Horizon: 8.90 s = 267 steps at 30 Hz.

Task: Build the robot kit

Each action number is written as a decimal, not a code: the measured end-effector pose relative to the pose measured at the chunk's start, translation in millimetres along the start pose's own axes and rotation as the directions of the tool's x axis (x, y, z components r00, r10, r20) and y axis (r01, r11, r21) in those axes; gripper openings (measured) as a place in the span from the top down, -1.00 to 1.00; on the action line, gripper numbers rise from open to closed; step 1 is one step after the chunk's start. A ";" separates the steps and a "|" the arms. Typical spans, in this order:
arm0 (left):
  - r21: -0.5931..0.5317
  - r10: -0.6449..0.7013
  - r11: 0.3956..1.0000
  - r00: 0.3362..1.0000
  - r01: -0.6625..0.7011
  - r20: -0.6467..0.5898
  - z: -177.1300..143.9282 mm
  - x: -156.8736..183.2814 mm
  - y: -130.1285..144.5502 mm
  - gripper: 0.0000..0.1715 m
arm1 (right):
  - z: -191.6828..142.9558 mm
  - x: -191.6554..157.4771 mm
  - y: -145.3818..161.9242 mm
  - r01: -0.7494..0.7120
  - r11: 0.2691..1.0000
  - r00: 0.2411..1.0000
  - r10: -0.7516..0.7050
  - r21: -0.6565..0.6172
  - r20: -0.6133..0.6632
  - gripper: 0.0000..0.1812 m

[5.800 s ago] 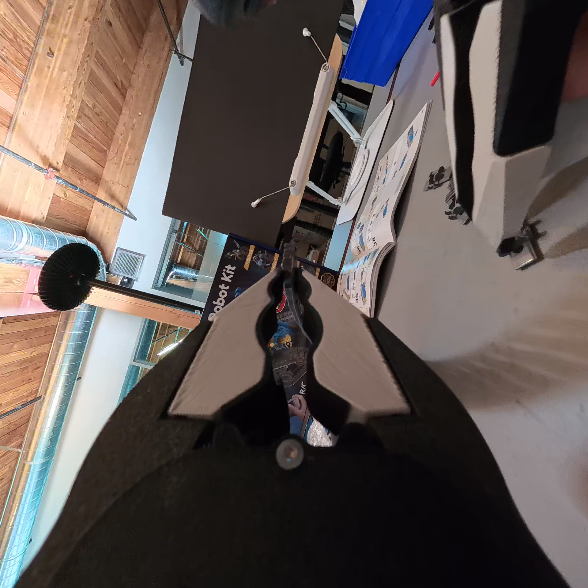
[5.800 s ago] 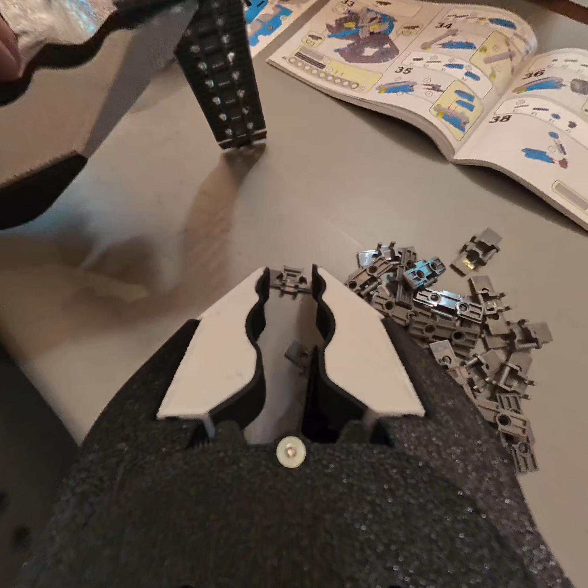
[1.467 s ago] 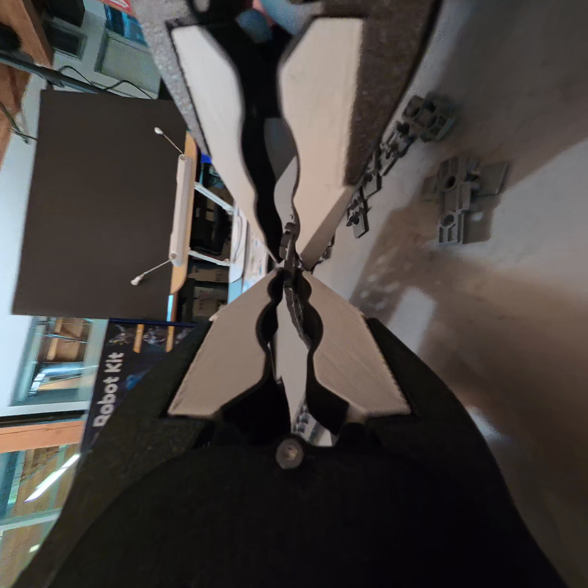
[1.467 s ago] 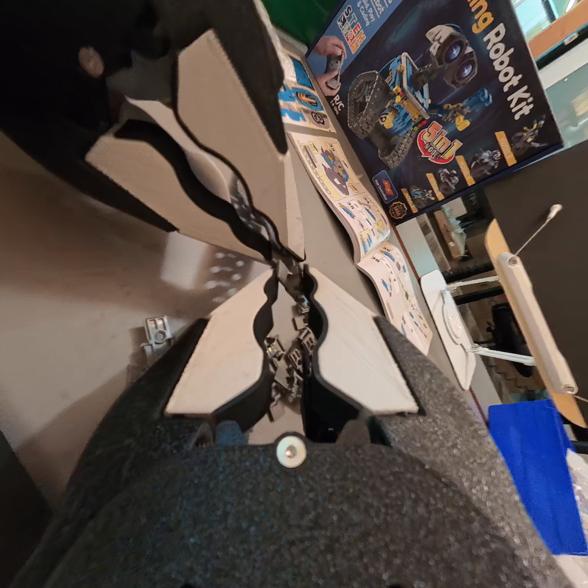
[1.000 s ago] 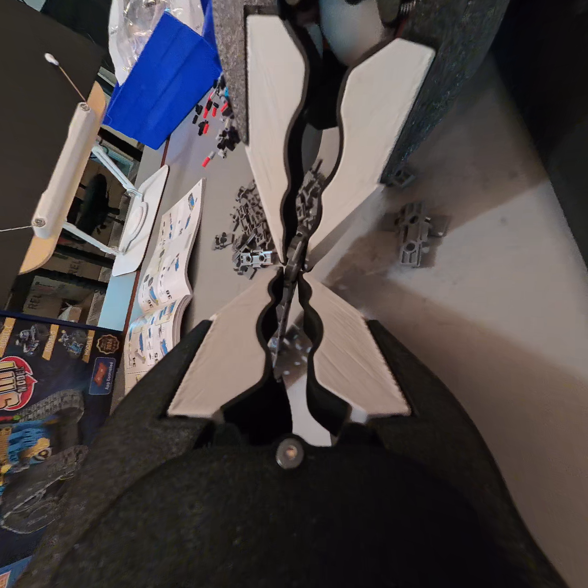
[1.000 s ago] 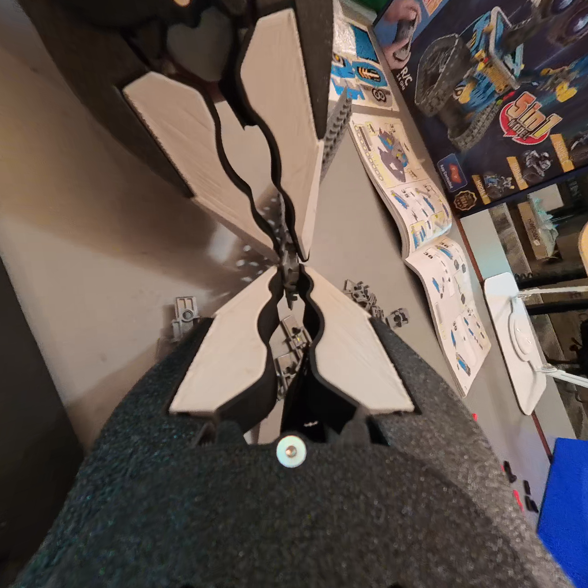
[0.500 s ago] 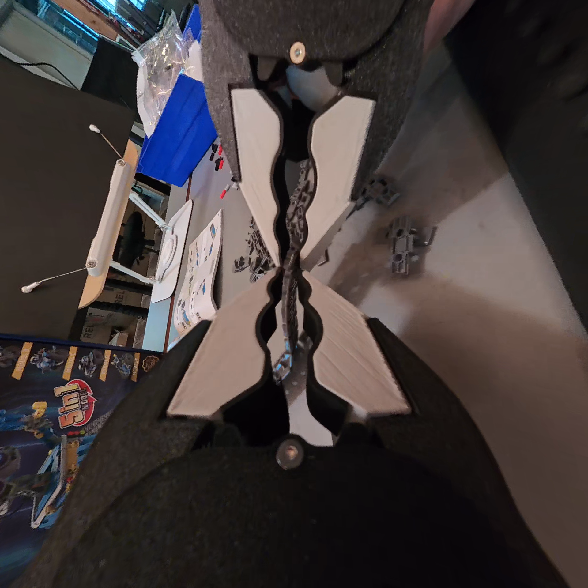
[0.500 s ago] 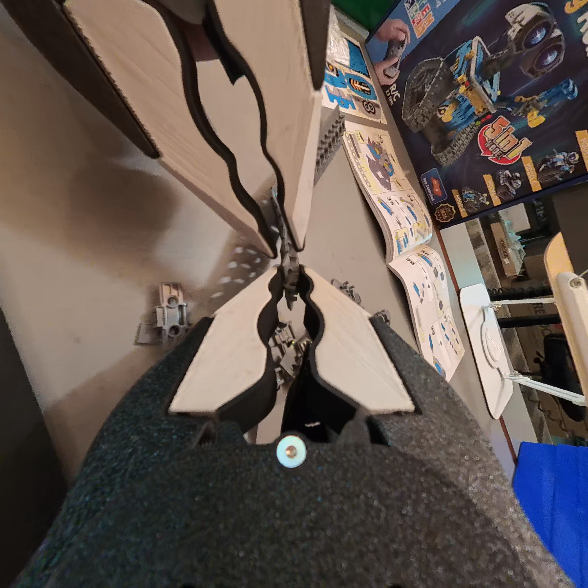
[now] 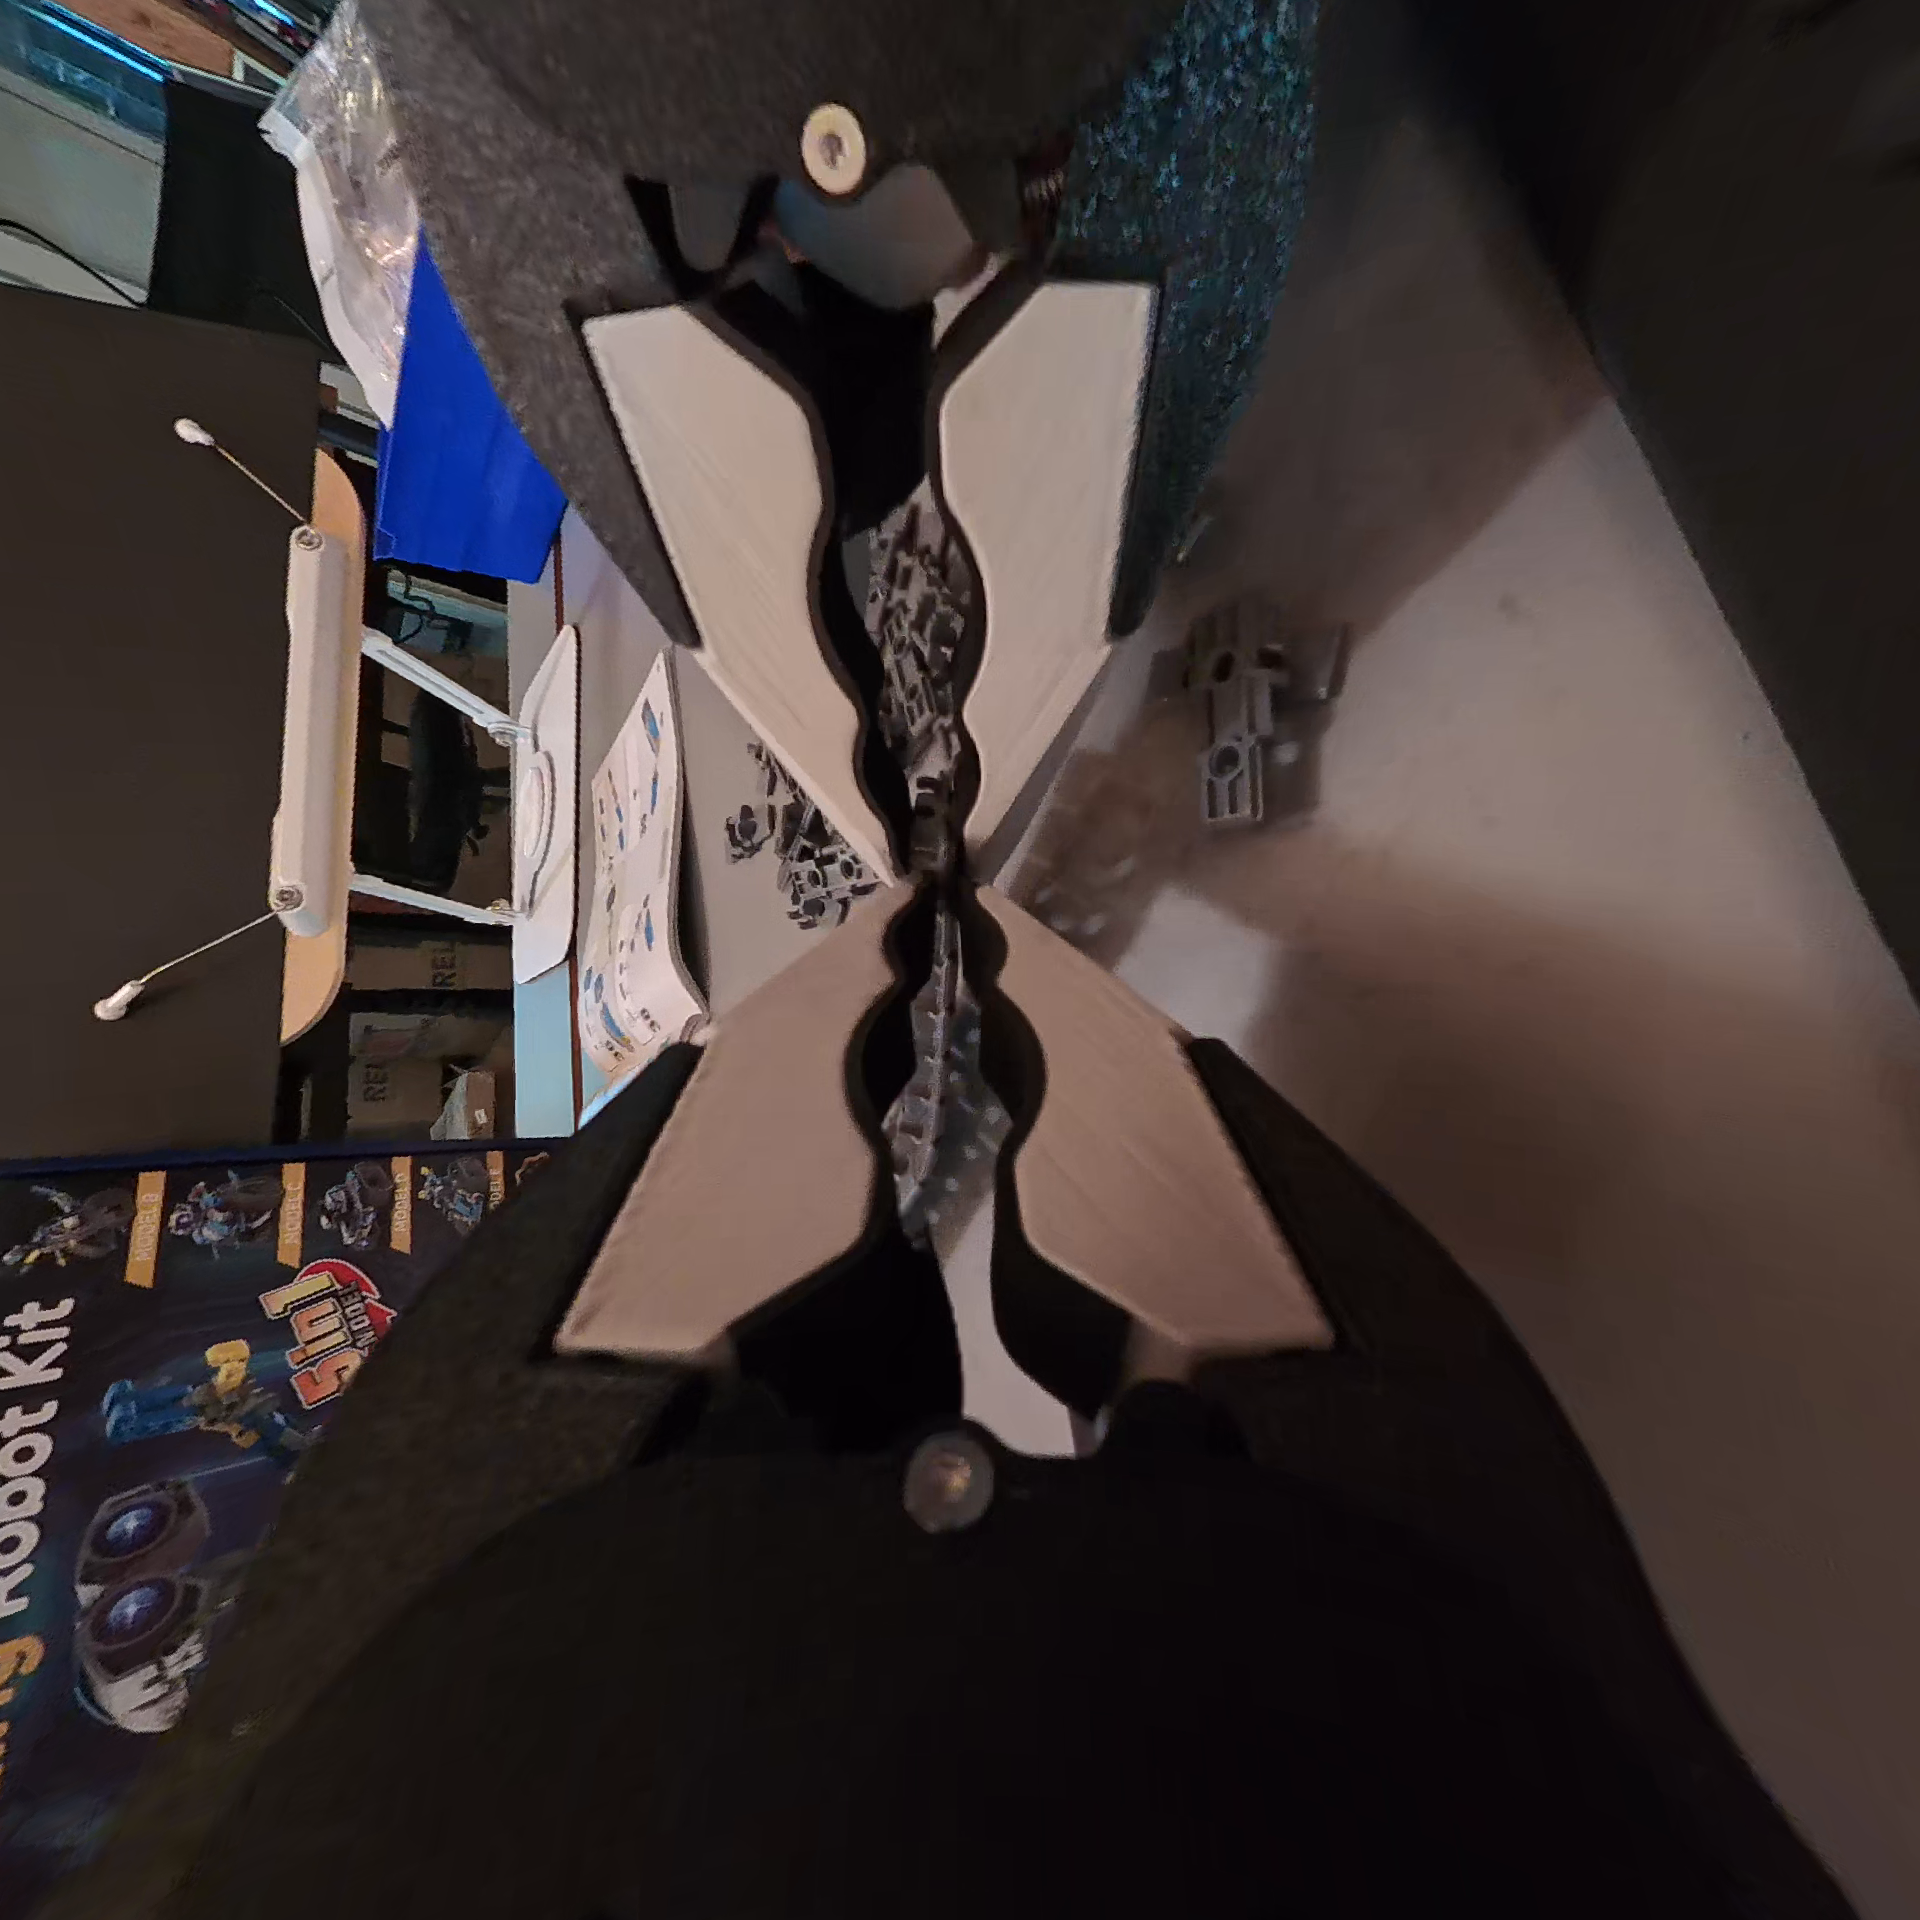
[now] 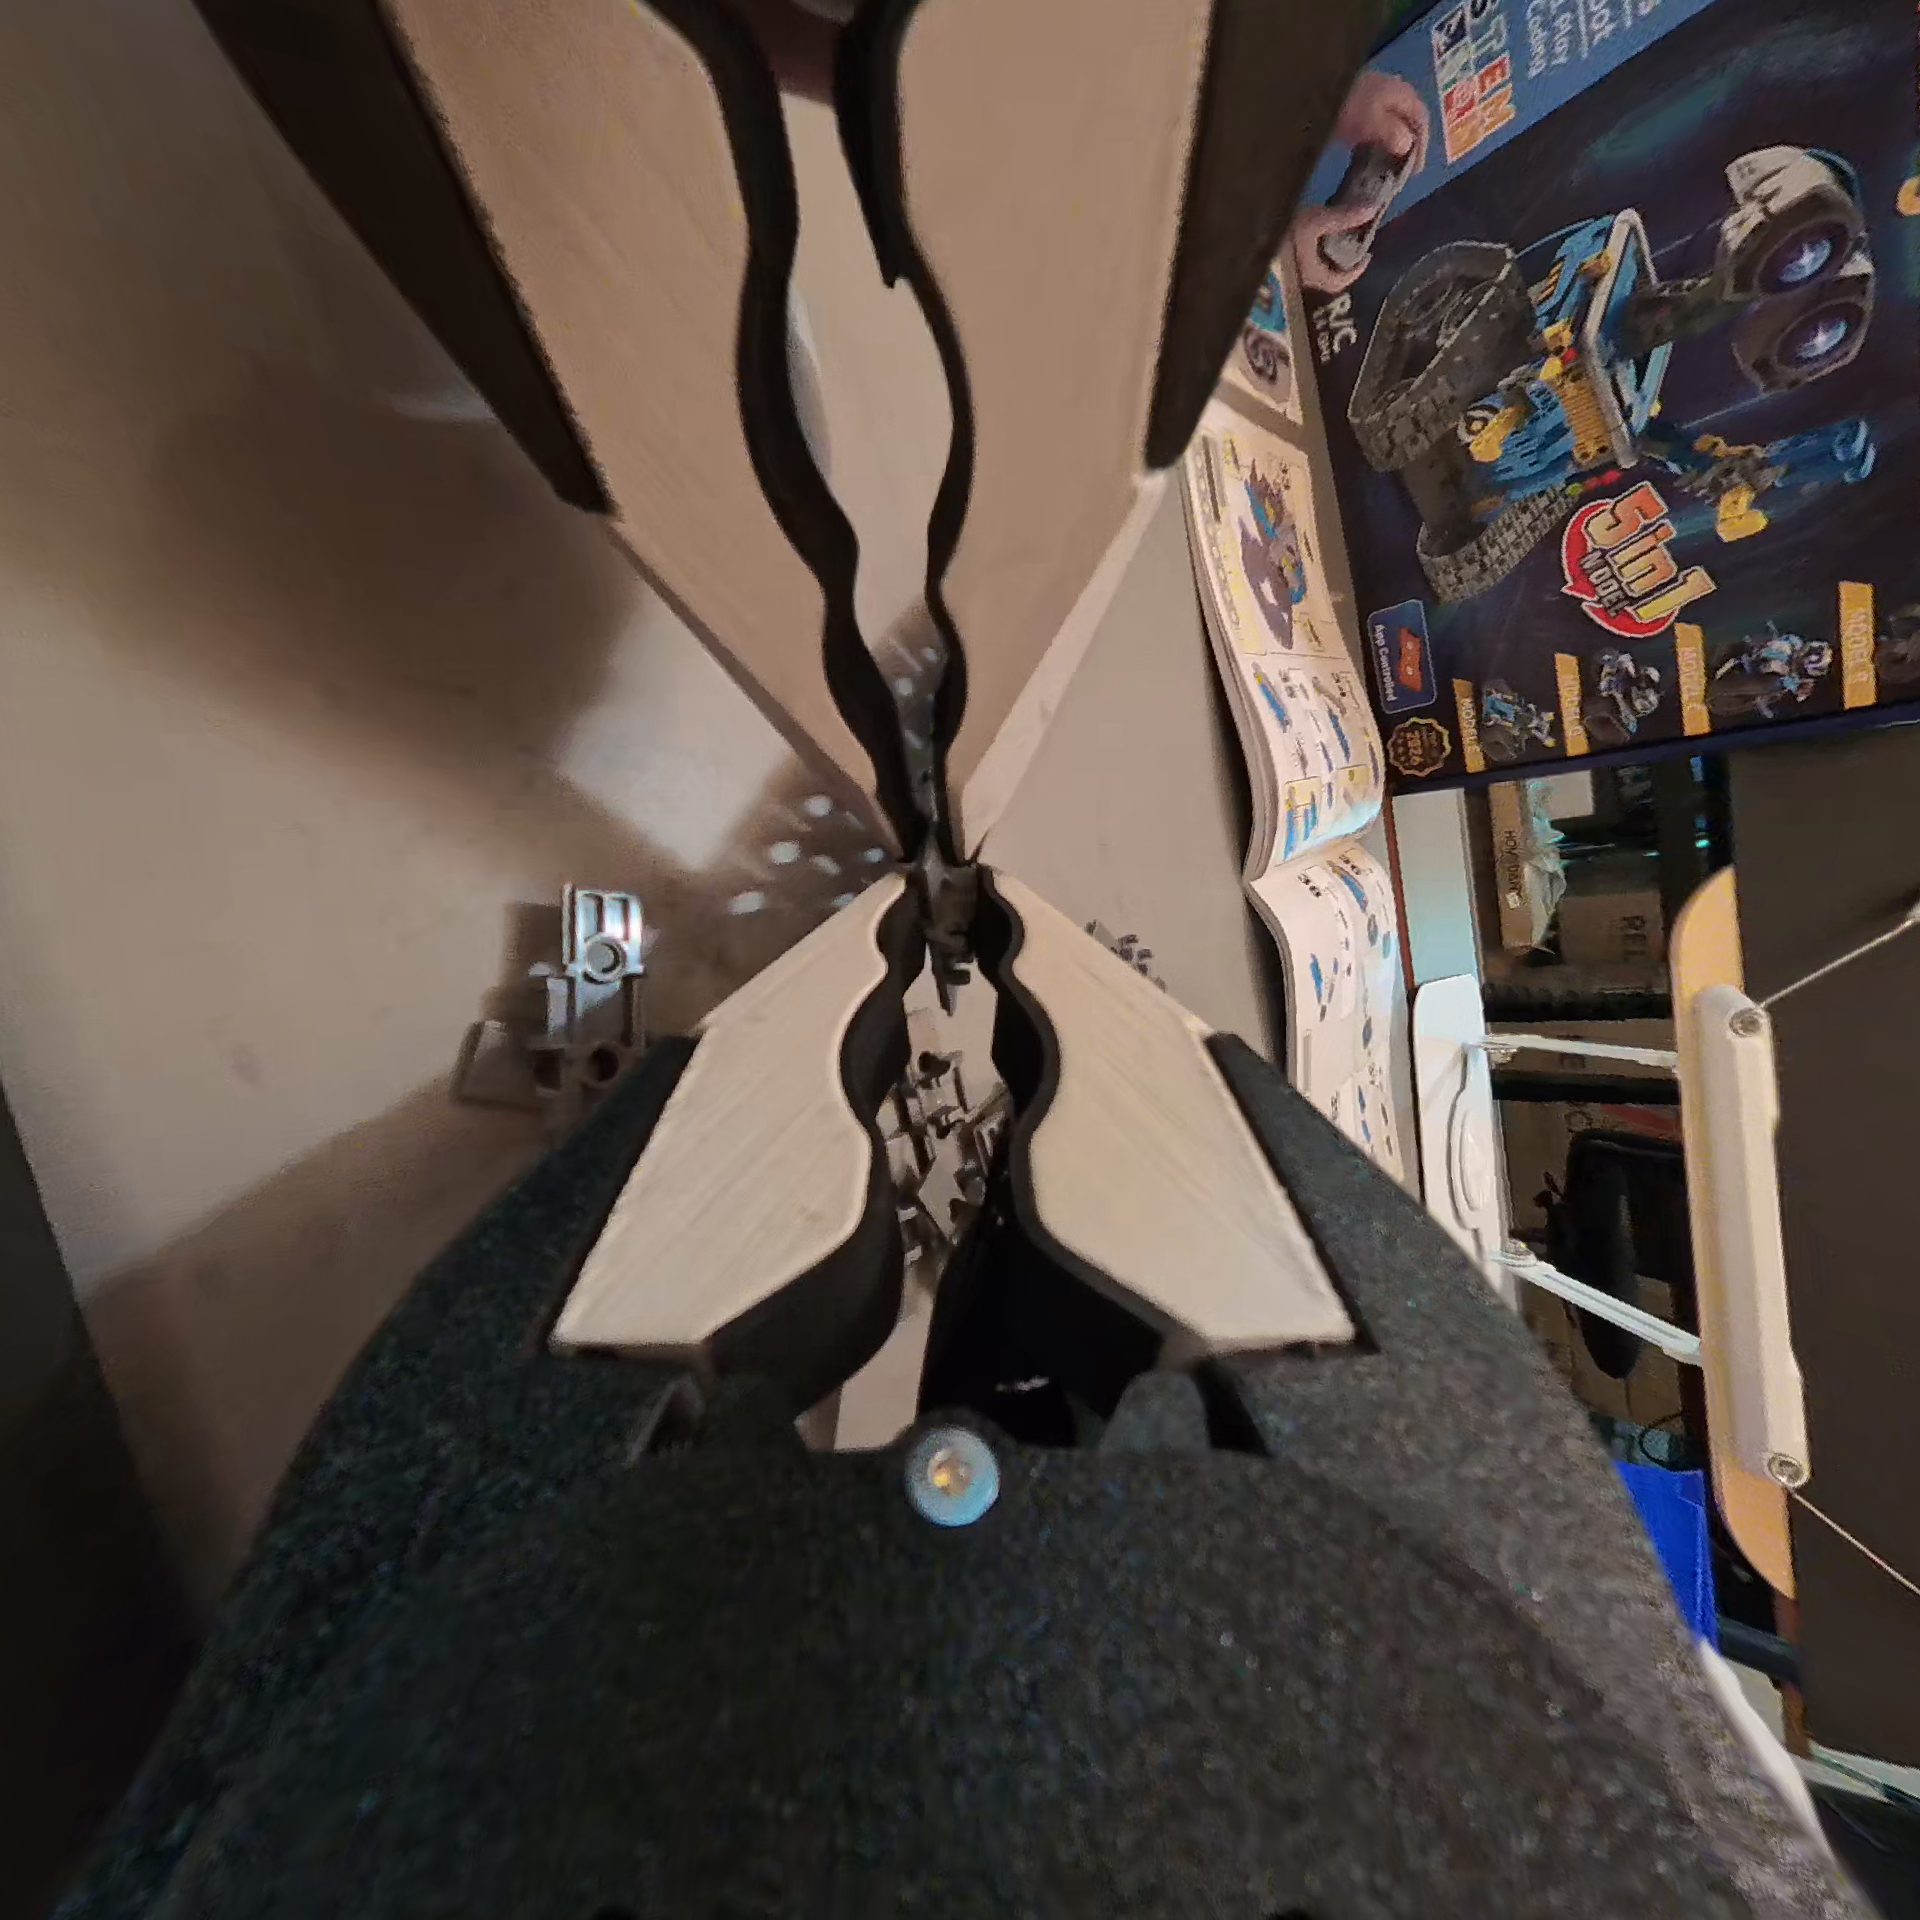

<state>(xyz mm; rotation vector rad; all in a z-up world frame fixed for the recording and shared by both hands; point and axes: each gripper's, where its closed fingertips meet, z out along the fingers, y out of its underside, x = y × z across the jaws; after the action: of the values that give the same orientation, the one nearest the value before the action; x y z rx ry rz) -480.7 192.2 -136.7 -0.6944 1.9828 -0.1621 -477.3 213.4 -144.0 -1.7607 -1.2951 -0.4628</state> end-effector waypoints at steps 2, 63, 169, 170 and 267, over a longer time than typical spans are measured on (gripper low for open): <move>-0.015 0.002 1.000 1.000 -0.002 0.006 0.2 -1.3 0.4 0.98 | 0.4 0.5 0.1 -0.008 1.000 1.000 0.008 0.005 -0.002 0.91; 0.487 -0.527 0.479 0.683 0.730 -0.506 -76.5 -53.9 -59.7 0.86 | -89.4 39.6 -70.6 -0.777 0.446 0.624 0.448 0.445 0.641 0.90; 0.448 -0.596 0.454 0.637 0.770 -0.489 -67.3 -62.9 -53.9 0.92 | -84.9 51.4 -52.7 -0.673 0.544 0.739 0.497 0.501 0.454 0.82; 0.447 -0.592 0.460 0.640 0.767 -0.489 -67.8 -62.1 -54.0 0.92 | -84.9 48.1 -49.5 -0.630 0.610 0.776 0.482 0.480 0.407 0.78; 0.179 -0.371 0.908 0.925 0.380 -0.082 -29.6 -33.8 -36.8 0.92 | -65.4 19.6 -21.3 -0.223 0.972 0.934 0.233 -0.067 0.270 0.94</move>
<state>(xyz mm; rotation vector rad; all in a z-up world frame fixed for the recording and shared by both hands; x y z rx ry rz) -479.2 174.6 -81.3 -0.9461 1.8268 -0.5996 -476.3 173.0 -85.0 -2.0310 -1.2533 -0.1101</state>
